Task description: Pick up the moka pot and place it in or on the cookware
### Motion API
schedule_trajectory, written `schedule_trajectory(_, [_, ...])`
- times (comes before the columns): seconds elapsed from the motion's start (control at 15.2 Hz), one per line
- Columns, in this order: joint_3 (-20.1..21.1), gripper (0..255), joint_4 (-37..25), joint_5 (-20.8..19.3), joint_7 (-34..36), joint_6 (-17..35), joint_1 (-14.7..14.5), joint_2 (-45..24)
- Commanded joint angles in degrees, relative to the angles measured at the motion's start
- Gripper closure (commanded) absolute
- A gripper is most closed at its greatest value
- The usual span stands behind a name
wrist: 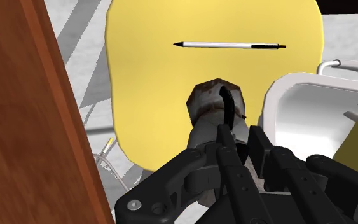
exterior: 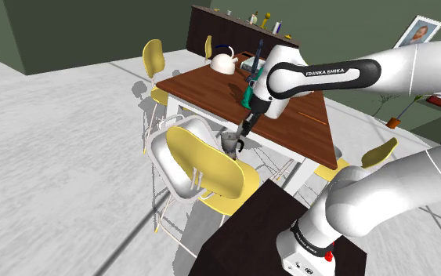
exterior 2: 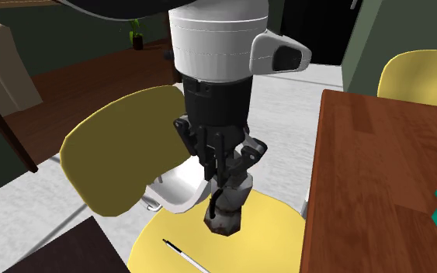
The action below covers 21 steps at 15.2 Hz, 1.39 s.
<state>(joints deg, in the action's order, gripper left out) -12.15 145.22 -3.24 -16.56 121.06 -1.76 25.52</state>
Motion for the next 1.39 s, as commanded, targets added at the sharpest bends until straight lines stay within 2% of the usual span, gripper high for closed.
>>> schedule_trajectory(0.0, [0.14,255,-1.24,0.03,0.10,-1.65,-0.02,0.43])
schedule_trajectory(0.92, [1.02,255,-9.89,0.20,0.59,-12.91,-0.12,3.06])
schedule_trajectory(1.32, [7.00,255,-14.77,3.20,8.32,-15.43,-3.56,0.70])
